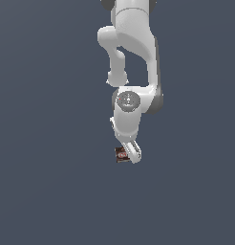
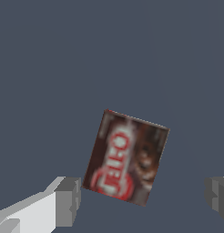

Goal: Pick up the object and move it to a goal position.

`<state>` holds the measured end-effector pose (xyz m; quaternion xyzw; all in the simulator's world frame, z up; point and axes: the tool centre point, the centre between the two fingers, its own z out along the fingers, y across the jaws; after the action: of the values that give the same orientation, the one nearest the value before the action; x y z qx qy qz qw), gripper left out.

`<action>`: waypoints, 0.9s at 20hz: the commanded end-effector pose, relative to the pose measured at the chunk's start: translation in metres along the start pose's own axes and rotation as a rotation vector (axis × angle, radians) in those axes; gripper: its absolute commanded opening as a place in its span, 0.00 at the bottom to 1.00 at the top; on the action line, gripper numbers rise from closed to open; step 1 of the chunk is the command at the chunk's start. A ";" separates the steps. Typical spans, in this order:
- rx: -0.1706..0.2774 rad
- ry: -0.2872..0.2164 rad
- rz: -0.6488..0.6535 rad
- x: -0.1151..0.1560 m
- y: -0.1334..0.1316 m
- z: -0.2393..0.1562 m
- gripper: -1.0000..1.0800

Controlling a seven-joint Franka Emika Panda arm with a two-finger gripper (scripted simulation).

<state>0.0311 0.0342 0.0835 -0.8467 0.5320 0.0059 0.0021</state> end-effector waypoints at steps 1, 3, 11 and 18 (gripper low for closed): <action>0.001 0.002 0.071 0.000 -0.001 0.004 0.96; 0.001 0.004 0.119 0.001 -0.002 0.007 0.96; 0.004 0.010 0.257 0.001 -0.005 0.015 0.96; 0.005 0.012 0.302 0.002 -0.006 0.018 0.96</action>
<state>0.0368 0.0354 0.0661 -0.7593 0.6508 0.0003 0.0000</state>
